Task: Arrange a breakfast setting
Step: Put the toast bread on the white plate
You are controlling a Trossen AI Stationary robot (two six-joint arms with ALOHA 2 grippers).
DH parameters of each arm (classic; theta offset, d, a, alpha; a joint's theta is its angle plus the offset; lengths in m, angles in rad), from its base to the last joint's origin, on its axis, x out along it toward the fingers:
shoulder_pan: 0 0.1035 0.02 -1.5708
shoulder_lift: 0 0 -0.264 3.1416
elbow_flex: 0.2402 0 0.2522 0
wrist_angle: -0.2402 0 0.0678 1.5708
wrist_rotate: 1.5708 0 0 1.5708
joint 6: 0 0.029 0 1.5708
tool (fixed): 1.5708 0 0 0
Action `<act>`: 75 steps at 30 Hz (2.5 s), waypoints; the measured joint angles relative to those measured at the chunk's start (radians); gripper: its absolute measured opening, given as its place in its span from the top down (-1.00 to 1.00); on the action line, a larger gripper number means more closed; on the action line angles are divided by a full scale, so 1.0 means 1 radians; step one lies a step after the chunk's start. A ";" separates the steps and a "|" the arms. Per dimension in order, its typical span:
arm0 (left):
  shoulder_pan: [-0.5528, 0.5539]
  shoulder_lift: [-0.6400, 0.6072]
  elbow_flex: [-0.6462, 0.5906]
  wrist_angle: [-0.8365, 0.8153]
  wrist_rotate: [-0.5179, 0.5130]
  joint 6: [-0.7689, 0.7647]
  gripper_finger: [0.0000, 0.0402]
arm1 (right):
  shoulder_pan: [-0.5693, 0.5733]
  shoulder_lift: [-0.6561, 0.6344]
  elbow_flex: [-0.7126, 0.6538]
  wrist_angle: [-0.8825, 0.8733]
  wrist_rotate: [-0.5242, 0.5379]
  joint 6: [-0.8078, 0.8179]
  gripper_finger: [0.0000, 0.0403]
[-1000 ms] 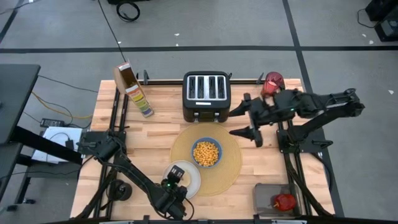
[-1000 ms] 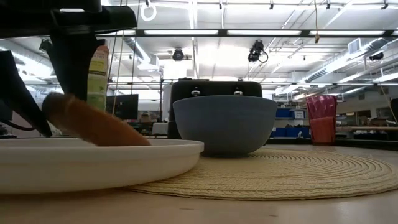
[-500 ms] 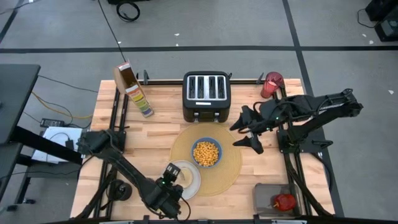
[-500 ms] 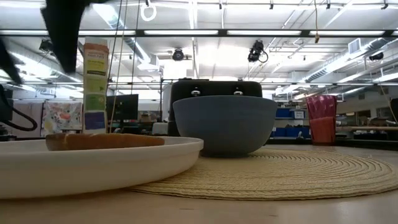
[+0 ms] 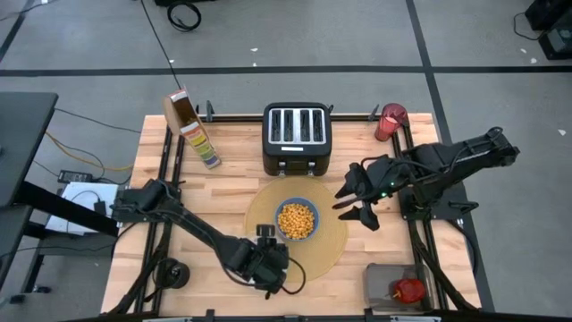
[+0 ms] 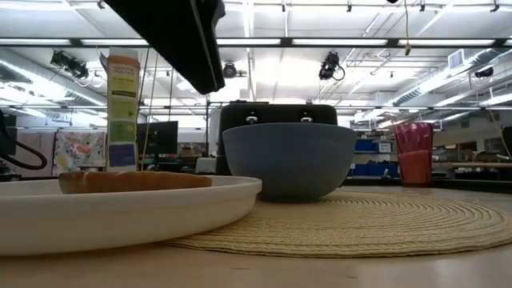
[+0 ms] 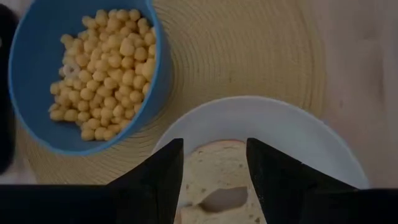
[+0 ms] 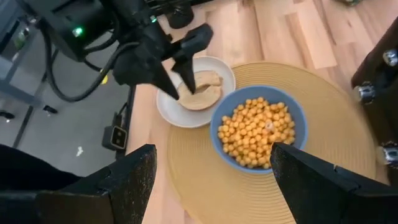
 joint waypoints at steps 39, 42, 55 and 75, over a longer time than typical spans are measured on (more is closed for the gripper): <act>-0.093 0.018 -0.185 0.147 0.143 -0.356 0.10 | 0.058 -0.001 0.001 -0.003 0.007 0.041 -0.57; -0.090 0.006 -0.185 0.136 0.171 -0.356 0.10 | 0.058 -0.001 0.001 -0.003 0.007 0.041 -0.57; -0.012 -0.029 -0.186 0.167 0.034 -0.323 0.10 | 0.058 -0.001 0.001 -0.001 0.012 0.068 -0.57; -0.026 -0.024 -0.225 0.161 0.105 -0.350 0.05 | 0.058 -0.001 0.001 -0.004 0.011 0.082 -0.57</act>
